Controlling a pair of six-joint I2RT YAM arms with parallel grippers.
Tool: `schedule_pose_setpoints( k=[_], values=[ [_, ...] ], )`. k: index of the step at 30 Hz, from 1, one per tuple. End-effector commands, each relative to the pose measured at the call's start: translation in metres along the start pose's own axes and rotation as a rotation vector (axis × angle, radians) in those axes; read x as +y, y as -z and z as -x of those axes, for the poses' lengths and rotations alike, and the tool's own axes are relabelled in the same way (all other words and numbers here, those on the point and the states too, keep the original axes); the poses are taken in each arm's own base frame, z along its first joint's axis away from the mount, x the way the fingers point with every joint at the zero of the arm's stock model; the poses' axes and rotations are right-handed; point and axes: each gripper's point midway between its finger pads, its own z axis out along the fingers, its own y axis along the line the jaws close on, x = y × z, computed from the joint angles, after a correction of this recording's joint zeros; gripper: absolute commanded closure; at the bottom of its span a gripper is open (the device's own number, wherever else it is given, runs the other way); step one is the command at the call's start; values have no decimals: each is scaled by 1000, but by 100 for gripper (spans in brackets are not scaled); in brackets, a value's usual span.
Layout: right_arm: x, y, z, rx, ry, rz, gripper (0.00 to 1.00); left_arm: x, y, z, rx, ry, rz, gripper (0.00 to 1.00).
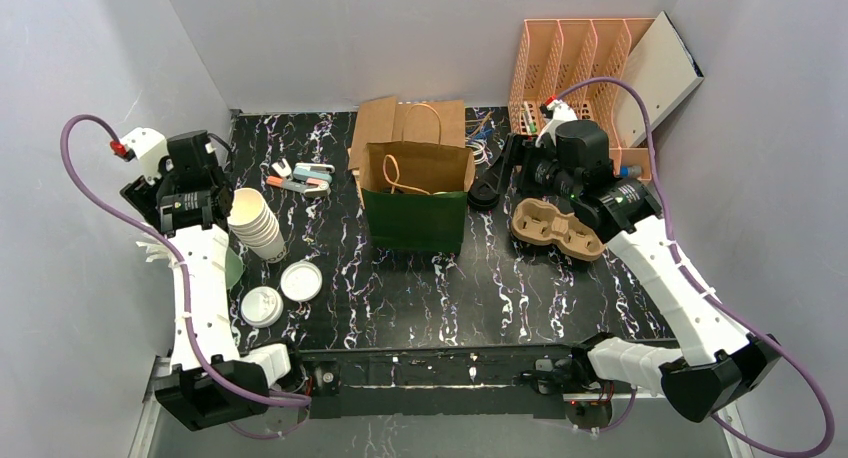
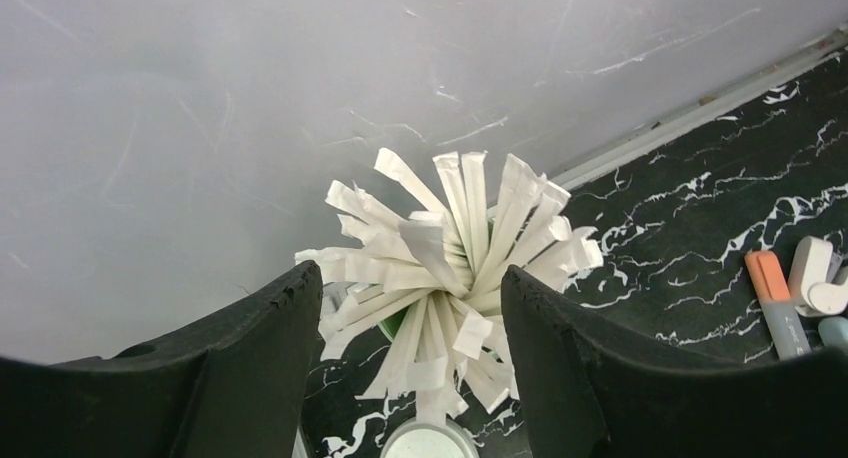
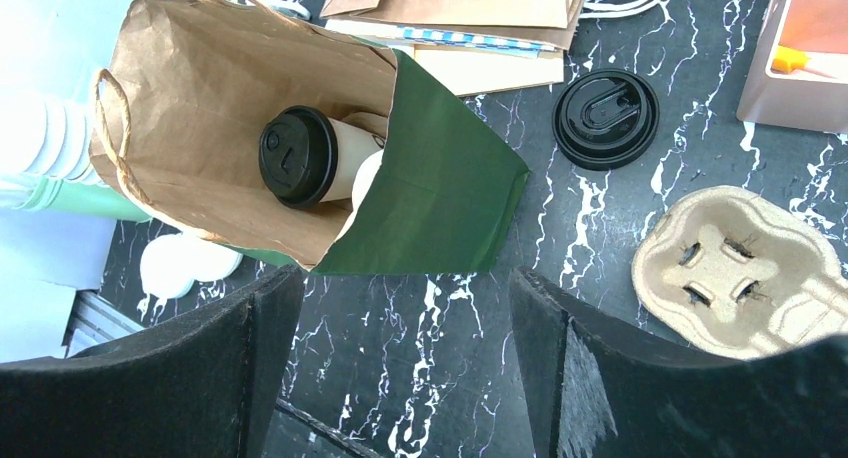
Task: Pack the takeout coffee
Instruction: Pick up the straw from the storage cup.
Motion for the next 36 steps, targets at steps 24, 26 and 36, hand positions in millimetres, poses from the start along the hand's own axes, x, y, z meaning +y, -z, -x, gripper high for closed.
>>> schedule_pose_setpoints(
  k=[24, 26, 36],
  values=[
    [6, 16, 11, -84, 20, 31, 17, 16, -32, 0, -23, 57, 130, 100],
    [7, 16, 11, -85, 22, 35, 17, 19, -27, 9, -43, 70, 128, 100],
    [5, 14, 11, -92, 27, 29, 17, 41, 23, 117, -219, 192, 31, 100]
  ],
)
